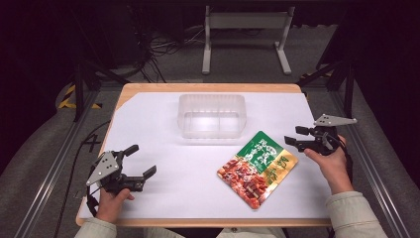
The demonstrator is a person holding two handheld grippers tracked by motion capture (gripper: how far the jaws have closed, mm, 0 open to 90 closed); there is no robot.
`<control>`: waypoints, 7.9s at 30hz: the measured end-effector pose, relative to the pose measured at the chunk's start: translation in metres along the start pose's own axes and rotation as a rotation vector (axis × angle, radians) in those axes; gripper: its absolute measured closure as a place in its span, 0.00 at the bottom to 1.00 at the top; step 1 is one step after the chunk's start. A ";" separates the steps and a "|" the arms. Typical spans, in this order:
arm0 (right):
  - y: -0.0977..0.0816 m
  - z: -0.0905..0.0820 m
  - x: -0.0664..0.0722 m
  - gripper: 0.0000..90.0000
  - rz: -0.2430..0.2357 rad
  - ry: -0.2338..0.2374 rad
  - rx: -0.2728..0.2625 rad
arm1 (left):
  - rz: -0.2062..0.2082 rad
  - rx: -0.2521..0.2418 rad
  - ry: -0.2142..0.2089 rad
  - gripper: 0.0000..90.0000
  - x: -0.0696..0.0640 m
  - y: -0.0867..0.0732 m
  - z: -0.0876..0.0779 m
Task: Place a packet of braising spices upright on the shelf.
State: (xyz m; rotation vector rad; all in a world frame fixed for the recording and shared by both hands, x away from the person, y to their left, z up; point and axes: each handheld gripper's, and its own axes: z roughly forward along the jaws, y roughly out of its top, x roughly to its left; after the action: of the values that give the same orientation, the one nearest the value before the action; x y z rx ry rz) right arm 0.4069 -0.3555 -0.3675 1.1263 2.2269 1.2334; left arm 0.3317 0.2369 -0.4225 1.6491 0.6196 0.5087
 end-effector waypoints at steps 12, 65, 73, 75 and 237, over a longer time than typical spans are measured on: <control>-0.006 0.018 -0.002 0.38 0.032 0.006 0.190 | -0.005 -0.001 0.000 0.07 -0.001 0.000 0.000; -0.027 0.019 0.001 0.52 0.122 0.112 0.304 | 0.000 0.009 0.005 0.07 -0.001 0.000 0.002; -0.026 0.018 0.013 0.59 0.101 0.174 0.285 | 0.000 0.007 0.007 0.07 -0.001 0.000 0.002; -0.027 0.019 0.013 0.60 0.103 0.179 0.287 | 0.000 0.008 0.007 0.07 -0.001 0.000 0.002; 0.233 0.040 0.097 1.00 -0.106 0.449 -0.106 | -0.003 0.001 0.036 0.05 0.002 -0.002 -0.002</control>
State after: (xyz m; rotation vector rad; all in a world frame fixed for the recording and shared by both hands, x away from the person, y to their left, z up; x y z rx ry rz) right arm 0.4818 -0.1875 -0.1898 0.7323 2.4574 1.6667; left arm 0.3315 0.2400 -0.4244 1.6431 0.6490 0.5364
